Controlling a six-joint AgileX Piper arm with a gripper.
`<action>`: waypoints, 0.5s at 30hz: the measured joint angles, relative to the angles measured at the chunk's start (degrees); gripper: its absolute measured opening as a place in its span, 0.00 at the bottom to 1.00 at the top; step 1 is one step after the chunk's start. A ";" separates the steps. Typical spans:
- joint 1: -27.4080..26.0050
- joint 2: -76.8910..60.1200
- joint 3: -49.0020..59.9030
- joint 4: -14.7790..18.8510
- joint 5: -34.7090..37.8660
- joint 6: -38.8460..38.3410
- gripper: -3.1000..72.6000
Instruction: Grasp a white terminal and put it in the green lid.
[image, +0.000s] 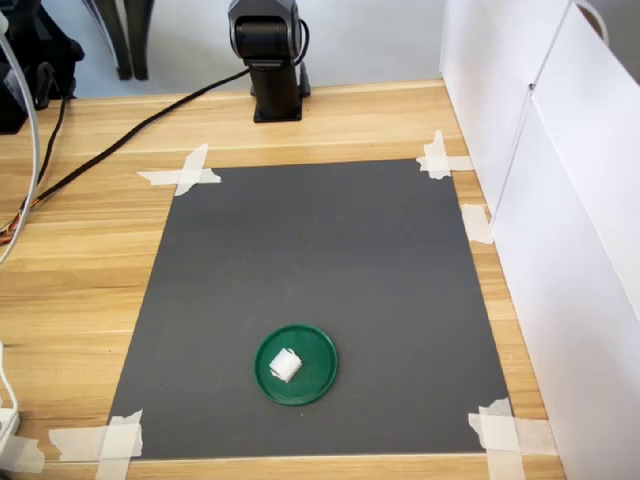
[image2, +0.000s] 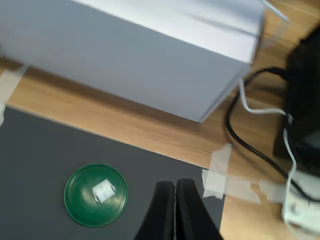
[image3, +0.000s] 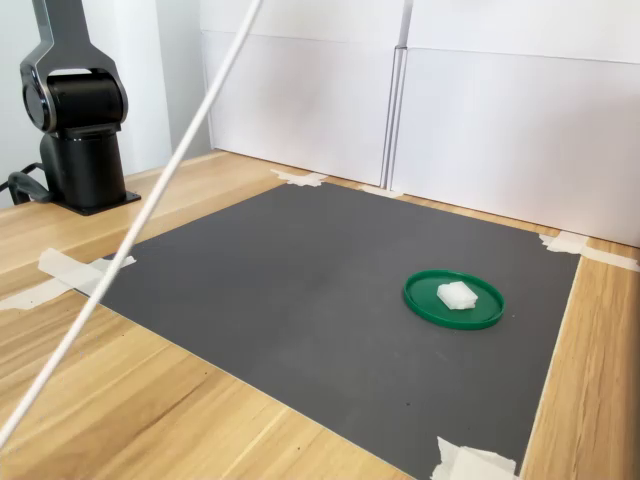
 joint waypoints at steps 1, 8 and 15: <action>-0.67 -2.35 3.10 0.00 -2.26 2.60 0.01; -5.25 -18.95 22.30 0.07 -13.49 17.45 0.01; -9.08 -36.85 42.66 0.53 -16.89 19.67 0.01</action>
